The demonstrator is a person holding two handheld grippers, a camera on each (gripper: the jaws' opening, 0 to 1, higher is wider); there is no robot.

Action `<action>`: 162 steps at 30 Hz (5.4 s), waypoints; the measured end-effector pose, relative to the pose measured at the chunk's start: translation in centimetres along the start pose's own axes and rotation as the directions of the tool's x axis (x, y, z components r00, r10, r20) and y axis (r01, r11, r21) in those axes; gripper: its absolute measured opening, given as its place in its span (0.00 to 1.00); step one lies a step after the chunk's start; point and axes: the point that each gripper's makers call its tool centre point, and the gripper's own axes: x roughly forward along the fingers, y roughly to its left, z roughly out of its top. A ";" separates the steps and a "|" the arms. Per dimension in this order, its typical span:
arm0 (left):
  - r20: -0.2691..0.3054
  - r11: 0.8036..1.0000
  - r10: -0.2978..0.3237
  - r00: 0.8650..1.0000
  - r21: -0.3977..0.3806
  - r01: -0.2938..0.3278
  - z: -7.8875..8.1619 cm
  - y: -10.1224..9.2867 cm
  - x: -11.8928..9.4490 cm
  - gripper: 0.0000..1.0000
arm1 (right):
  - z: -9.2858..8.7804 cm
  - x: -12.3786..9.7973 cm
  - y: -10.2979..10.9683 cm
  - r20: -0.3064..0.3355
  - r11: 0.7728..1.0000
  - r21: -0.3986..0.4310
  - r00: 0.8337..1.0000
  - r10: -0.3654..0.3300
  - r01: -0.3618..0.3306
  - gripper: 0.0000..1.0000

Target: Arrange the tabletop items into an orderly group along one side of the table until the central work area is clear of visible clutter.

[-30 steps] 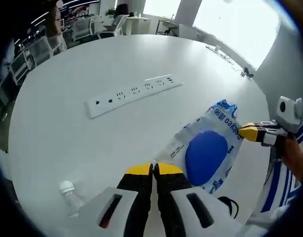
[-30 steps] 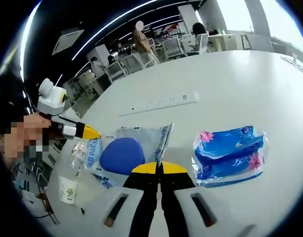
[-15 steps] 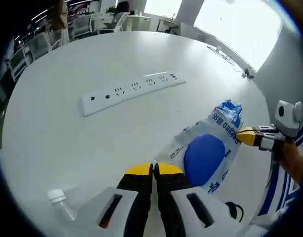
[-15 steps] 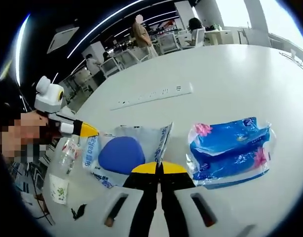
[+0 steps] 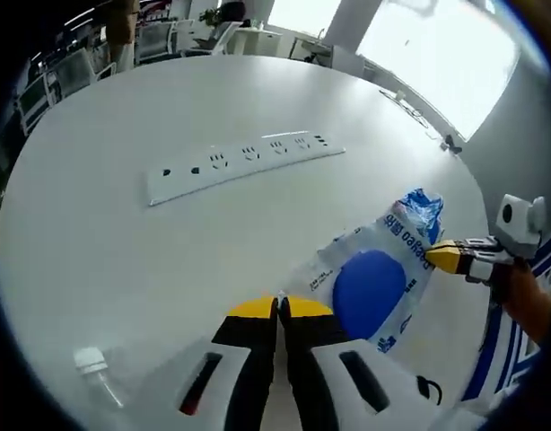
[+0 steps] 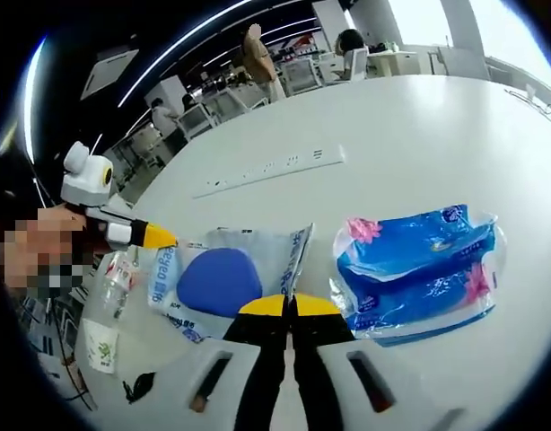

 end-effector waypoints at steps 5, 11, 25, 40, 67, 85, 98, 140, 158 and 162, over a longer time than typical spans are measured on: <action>0.006 1.000 -0.005 1.000 -0.015 0.005 0.0 0.2 0.2 0.00 | -0.1 0.1 -0.2 -0.004 1.000 -0.006 1.000 -0.004 0.004 0.00; 0.019 0.999 -0.014 1.000 -0.035 0.014 0.1 0.2 0.2 0.00 | -0.2 0.2 -0.3 -0.006 1.000 -0.011 1.000 -0.011 0.011 0.00; 0.035 0.998 -0.020 0.999 -0.063 0.022 -0.1 0.0 0.2 0.01 | -0.4 -0.2 -0.3 -0.007 0.999 -0.025 1.000 -0.020 0.020 0.05; 0.059 0.998 -0.016 0.998 -0.065 0.020 0.1 0.3 0.0 0.17 | -0.1 -0.8 0.3 0.006 0.999 -0.031 1.000 -0.029 0.029 0.12; 0.141 1.000 0.027 0.990 -0.017 -0.025 2.0 0.3 -3.8 0.46 | 2.7 -3.2 0.4 0.073 0.996 -0.075 0.997 -0.037 0.043 0.31; 0.187 0.998 0.053 0.981 0.018 -0.057 2.0 0.0 -8.1 0.72 | 3.9 -5.3 2.5 0.073 0.993 -0.120 0.997 0.004 0.004 0.50; 0.204 0.997 0.054 0.978 0.045 -0.064 1.2 -1.1 -10.8 0.93 | 4.2 -6.9 3.8 0.074 0.988 -0.154 0.997 0.026 -0.015 0.56; 0.199 0.989 0.020 0.980 0.140 -0.048 -6.0 -7.8 -16.4 0.97 | -0.4 -10.3 7.8 -0.007 0.972 -0.218 0.996 0.087 -0.087 0.61; 0.129 0.973 0.015 0.991 0.225 -0.044 -9.4 -10.4 -15.6 0.94 | -4.5 -10.6 9.3 -0.082 0.967 -0.227 0.992 0.100 -0.116 0.60; 0.102 0.967 0.023 0.994 0.249 -0.048 -10.5 -10.8 -15.0 0.91 | -5.8 -10.5 9.7 -0.107 0.965 -0.230 0.989 0.101 -0.124 0.60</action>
